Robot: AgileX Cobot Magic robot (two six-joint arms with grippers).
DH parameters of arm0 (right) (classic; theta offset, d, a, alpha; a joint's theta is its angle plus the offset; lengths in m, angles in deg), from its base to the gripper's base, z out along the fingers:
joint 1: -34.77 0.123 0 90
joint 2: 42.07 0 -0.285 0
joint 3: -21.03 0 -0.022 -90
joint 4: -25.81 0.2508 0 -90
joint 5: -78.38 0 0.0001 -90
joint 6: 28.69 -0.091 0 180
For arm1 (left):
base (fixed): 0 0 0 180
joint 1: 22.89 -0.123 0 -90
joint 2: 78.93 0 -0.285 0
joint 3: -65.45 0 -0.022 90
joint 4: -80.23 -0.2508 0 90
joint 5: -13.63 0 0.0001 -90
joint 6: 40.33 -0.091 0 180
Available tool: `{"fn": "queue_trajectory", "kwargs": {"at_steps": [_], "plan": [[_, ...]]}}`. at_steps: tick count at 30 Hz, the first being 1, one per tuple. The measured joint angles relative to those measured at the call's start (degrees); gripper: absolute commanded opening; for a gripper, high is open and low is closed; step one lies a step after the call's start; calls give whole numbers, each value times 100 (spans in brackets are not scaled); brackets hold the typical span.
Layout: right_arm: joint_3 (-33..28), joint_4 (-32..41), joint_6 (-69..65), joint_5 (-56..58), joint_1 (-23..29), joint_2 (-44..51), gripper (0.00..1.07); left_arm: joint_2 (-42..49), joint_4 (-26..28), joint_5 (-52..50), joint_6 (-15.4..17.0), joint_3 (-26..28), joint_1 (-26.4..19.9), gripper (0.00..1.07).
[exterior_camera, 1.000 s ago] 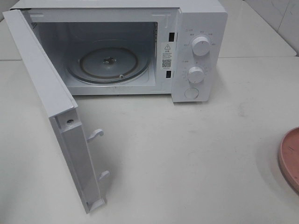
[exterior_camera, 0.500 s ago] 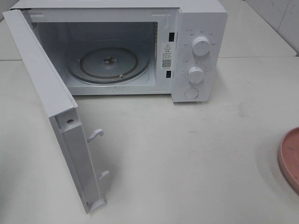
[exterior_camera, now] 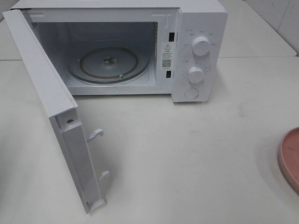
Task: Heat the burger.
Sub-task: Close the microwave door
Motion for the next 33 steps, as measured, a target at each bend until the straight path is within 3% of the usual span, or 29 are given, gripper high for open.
{"fn": "queue_trajectory", "kwargs": {"at_steps": [3, 5, 7, 8, 12, 13, 14, 15, 17, 18, 21, 27, 33], "plan": [[0, 0, 0, 0, 0, 0, 76, -138, -132, -178, 63, -17, 0, 0], [0, 0, 0, 0, 0, 0, 76, -802, -688, -905, 676, -34, 0, 0], [0, 0, 0, 0, 0, 0, 76, -940, -819, -1026, 796, -34, 0, 0], [0, 0, 0, 0, 0, 0, 76, -1278, -1117, -1295, 1066, -34, 0, 0], [0, 0, 0, 0, 0, 0, 76, -1696, -1541, -1558, 1346, -17, 0, 0], [0, 0, 0, 0, 0, 0, 76, -1948, -1868, -1730, 1593, 11, 0, 0], [0, 0, 0, 0, 0, 0, 76, -1948, -1868, -1730, 1593, 11, 0, 0], [0, 0, 0, 0, 0, 0, 76, -2143, -2280, -2000, 1805, 46, 0, 0], [0, 0, 0, 0, 0, 0, 76, -2240, -2447, -2166, 1885, 46, 0, 0], [0, 0, 0, 0, 0, 0, 76, -2418, -2807, -2452, 2068, 46, 0, 0], [0, 0, 0, 0, 0, 0, 76, -2653, -3174, -2911, 2349, 46, 0, 0], [0, 0, 0, 0, 0, 0, 76, -3025, -3317, -3352, 2452, 86, 172, 0], [0, 6, 0, 0, 0, 0, 76, -3415, -3048, -3398, 2206, 281, 974, 0]]}}
